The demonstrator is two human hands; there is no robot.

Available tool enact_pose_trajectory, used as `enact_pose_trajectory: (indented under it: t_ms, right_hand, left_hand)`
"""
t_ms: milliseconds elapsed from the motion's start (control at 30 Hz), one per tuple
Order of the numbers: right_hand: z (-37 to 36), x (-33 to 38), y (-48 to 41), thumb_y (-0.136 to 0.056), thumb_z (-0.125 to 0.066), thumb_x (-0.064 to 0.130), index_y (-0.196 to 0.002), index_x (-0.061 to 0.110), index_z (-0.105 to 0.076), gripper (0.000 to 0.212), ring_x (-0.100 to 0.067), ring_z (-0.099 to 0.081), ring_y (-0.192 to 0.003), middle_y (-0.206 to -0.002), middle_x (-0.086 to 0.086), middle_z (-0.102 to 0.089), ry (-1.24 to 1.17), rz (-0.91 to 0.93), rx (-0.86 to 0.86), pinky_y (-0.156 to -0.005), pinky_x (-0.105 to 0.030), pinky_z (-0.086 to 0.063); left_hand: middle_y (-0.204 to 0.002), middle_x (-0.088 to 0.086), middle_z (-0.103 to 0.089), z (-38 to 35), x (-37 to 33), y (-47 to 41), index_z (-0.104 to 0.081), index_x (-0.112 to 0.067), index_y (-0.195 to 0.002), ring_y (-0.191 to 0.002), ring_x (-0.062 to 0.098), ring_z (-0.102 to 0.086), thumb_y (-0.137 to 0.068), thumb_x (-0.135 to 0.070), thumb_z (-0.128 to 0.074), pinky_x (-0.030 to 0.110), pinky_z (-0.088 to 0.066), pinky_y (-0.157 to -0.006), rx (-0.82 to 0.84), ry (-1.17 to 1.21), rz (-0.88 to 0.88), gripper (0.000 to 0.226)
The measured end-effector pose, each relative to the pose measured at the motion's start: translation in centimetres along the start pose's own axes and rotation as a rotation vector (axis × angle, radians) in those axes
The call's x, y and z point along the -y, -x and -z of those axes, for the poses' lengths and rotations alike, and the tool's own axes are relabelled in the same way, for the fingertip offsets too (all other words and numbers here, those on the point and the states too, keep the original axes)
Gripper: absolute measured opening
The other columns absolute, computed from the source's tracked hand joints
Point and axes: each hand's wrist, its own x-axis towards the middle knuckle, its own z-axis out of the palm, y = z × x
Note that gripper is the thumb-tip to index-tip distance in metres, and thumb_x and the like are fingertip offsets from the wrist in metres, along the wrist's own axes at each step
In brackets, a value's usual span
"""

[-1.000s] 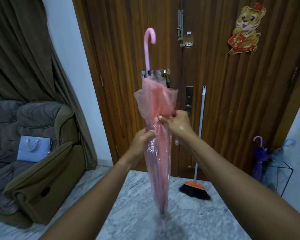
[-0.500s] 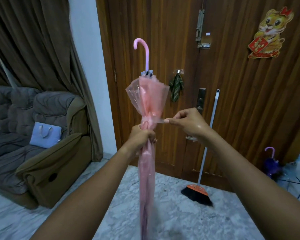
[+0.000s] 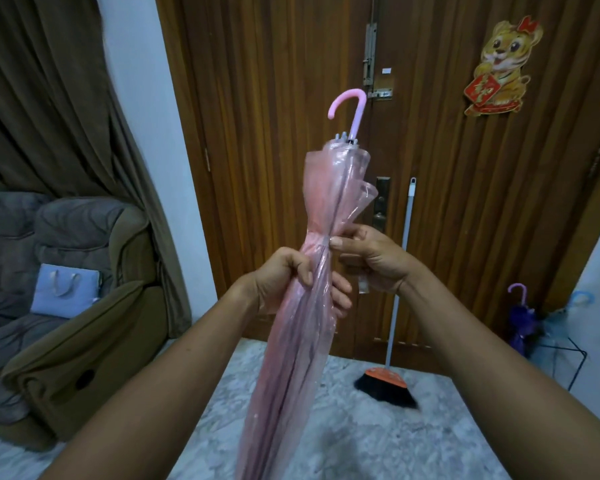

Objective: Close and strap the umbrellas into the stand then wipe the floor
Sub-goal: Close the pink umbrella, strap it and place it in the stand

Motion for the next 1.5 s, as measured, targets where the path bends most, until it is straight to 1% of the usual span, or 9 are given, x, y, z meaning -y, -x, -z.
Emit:
enact_pose_trajectory:
  t_ms: [167, 233, 400, 667, 767, 900, 1100, 1300, 1500]
  right_hand:
    - [-0.1, -1.0, -0.5, -0.087, -0.076, 0.017, -0.125, 0.007, -0.065, 0.041, -0.009, -0.074, -0.093, -0.106, -0.003, -0.076, 0.365, 0.082, -0.371, -0.091, -0.033, -0.059]
    - [-0.8, -1.5, -0.8, -0.084, -0.079, 0.018, -0.125, 0.006, -0.065, 0.044, -0.003, -0.073, -0.088, -0.104, -0.002, -0.075, 0.381, 0.100, -0.428, -0.079, -0.022, -0.061]
    - [-0.9, -0.8, -1.1, -0.072, -0.085, 0.044, -0.087, 0.013, -0.076, 0.036, -0.001, -0.070, -0.076, -0.079, 0.006, -0.074, 0.670, 0.117, -0.473, -0.075, -0.027, -0.059]
    - [0.8, -0.1, 0.6, -0.075, -0.081, 0.044, -0.076, 0.008, -0.064, 0.040, -0.012, -0.050, -0.053, -0.062, 0.000, -0.057, 0.483, 0.115, -0.350, -0.056, -0.024, -0.045]
    - [1.0, -0.4, 0.9, -0.069, -0.086, 0.047, -0.097, 0.011, -0.073, 0.047, -0.038, -0.054, -0.071, -0.087, -0.009, -0.070, 0.293, 0.044, -0.284, -0.067, -0.043, -0.052]
    - [1.0, -0.2, 1.1, -0.084, -0.079, 0.029, -0.122, 0.007, -0.066, 0.046, -0.023, -0.051, -0.065, -0.087, -0.020, -0.058, 0.117, -0.007, -0.080, -0.071, -0.038, -0.046]
    - [-1.1, -0.1, 0.6, -0.081, -0.081, 0.017, -0.124, 0.010, -0.066, 0.046, -0.008, -0.075, -0.094, -0.101, 0.001, -0.077, 0.366, 0.186, -0.377, -0.085, -0.029, -0.061]
    - [-2.2, -0.5, -0.4, -0.076, -0.084, 0.034, -0.106, 0.018, -0.075, 0.035, -0.005, -0.073, -0.092, -0.097, 0.006, -0.077, 0.657, 0.168, -0.356, -0.082, -0.027, -0.060]
    - [-0.5, -0.5, 1.0, -0.085, -0.077, 0.030, -0.092, 0.009, -0.078, 0.022, -0.011, -0.073, -0.082, -0.084, -0.005, -0.077, 0.512, 0.175, -0.266, -0.079, -0.027, -0.051]
  left_hand:
    - [-0.107, 0.014, -0.060, 0.1, 2.2, -0.9, -0.059, -0.012, -0.109, -0.100, 0.035, -0.057, -0.071, -0.031, -0.068, 0.041, -0.042, -0.093, -0.429, -0.288, -0.020, 0.043]
    - [-0.116, 0.003, -0.068, -0.9, 3.1, -2.4, -0.061, -0.025, -0.120, -0.112, 0.021, -0.064, -0.075, -0.023, -0.077, 0.037, -0.052, -0.093, -0.550, -0.397, -0.068, 0.048]
    - [-0.093, 0.006, -0.070, -2.2, 2.9, -3.8, -0.066, -0.019, -0.106, -0.087, 0.019, -0.066, -0.077, -0.005, -0.065, 0.031, -0.051, -0.065, -0.977, -0.320, -0.081, 0.032]
    - [-0.055, 0.003, -0.042, -1.9, 0.9, -1.7, -0.051, -0.013, -0.059, -0.048, 0.017, -0.045, -0.053, 0.006, -0.048, 0.027, -0.040, -0.048, -0.608, -0.183, -0.196, 0.020]
    - [-0.057, 0.004, -0.039, -1.6, 0.6, -1.3, -0.049, -0.012, -0.062, -0.044, 0.014, -0.040, -0.049, 0.007, -0.044, 0.024, -0.036, -0.049, -0.292, 0.040, -0.115, 0.024]
    - [-0.064, 0.011, -0.056, -1.6, 0.0, -0.8, -0.059, 0.002, -0.082, -0.058, 0.021, -0.056, -0.055, 0.003, -0.051, 0.029, -0.052, -0.060, -0.060, 0.019, -0.060, 0.028]
    - [-0.116, 0.002, -0.068, -1.0, 2.2, -1.6, -0.062, -0.016, -0.123, -0.110, 0.017, -0.064, -0.081, -0.023, -0.073, 0.039, -0.051, -0.096, -0.535, -0.420, -0.152, 0.044]
    - [-0.089, 0.001, -0.072, -2.5, 3.7, -3.0, -0.066, -0.029, -0.102, -0.082, 0.022, -0.070, -0.079, -0.016, -0.056, 0.050, -0.061, -0.074, -1.059, -0.499, -0.217, 0.028]
    - [-0.063, -0.004, -0.054, -2.7, 1.3, -0.6, -0.065, -0.015, -0.089, -0.057, 0.011, -0.053, -0.078, 0.012, -0.055, 0.026, -0.047, -0.051, -0.721, -0.405, -0.251, 0.031]
